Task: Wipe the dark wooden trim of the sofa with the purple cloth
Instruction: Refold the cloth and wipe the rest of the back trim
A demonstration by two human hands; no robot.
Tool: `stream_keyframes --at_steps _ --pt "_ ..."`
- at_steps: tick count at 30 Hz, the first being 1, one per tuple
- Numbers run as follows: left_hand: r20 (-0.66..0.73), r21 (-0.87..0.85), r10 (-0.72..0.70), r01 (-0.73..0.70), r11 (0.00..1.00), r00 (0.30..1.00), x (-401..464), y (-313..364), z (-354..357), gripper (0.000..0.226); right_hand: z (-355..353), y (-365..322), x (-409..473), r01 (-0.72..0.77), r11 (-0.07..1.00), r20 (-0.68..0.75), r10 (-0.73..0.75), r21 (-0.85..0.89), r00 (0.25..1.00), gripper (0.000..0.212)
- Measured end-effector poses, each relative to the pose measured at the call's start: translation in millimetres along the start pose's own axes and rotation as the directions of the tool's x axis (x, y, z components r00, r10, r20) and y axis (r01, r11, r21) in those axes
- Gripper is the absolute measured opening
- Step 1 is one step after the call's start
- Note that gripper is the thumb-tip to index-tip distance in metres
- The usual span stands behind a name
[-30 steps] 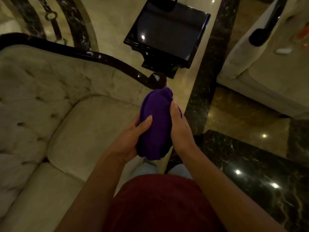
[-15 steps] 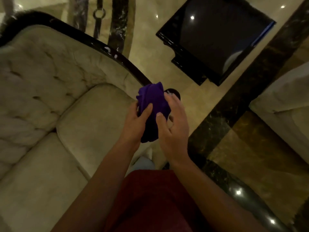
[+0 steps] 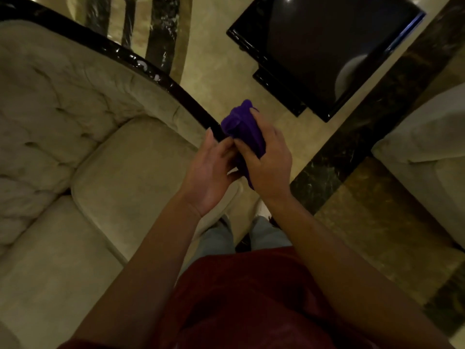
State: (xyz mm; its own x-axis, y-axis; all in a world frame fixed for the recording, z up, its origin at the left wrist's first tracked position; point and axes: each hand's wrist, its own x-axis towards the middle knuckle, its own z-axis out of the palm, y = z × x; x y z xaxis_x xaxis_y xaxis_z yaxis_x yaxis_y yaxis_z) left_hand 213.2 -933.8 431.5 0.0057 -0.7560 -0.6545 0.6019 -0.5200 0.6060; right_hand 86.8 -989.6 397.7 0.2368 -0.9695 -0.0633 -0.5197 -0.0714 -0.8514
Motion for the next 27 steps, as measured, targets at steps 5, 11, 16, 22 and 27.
stream_keyframes --at_steps 5,11,16,22,27 --pt "-0.039 -0.068 -0.047 0.045 0.997 0.998 15 3 -21 0.065 23 29 29 -0.118 0.993 -0.152 0.12 0.021 0.981 0.056" --pt "-0.352 0.061 -0.03 0.056 0.997 0.936 47 4 -96 0.047 26 84 52 -0.063 0.985 -0.145 0.039 -0.162 0.989 0.057" --pt "-0.572 0.208 0.048 0.088 0.974 0.819 116 -2 -141 0.052 44 121 60 -0.02 0.971 -0.076 0.002 -0.238 0.997 0.055" --pt "-0.674 0.372 0.314 -0.06 0.926 0.669 184 -20 -136 0.054 98 145 36 0.002 0.947 -0.028 -0.012 -0.321 1.0 0.052" --pt "-0.685 0.468 0.453 -0.132 0.874 0.571 202 -49 -128 0.058 122 156 2 0.065 0.914 -0.067 -0.1 -0.4 0.993 0.048"
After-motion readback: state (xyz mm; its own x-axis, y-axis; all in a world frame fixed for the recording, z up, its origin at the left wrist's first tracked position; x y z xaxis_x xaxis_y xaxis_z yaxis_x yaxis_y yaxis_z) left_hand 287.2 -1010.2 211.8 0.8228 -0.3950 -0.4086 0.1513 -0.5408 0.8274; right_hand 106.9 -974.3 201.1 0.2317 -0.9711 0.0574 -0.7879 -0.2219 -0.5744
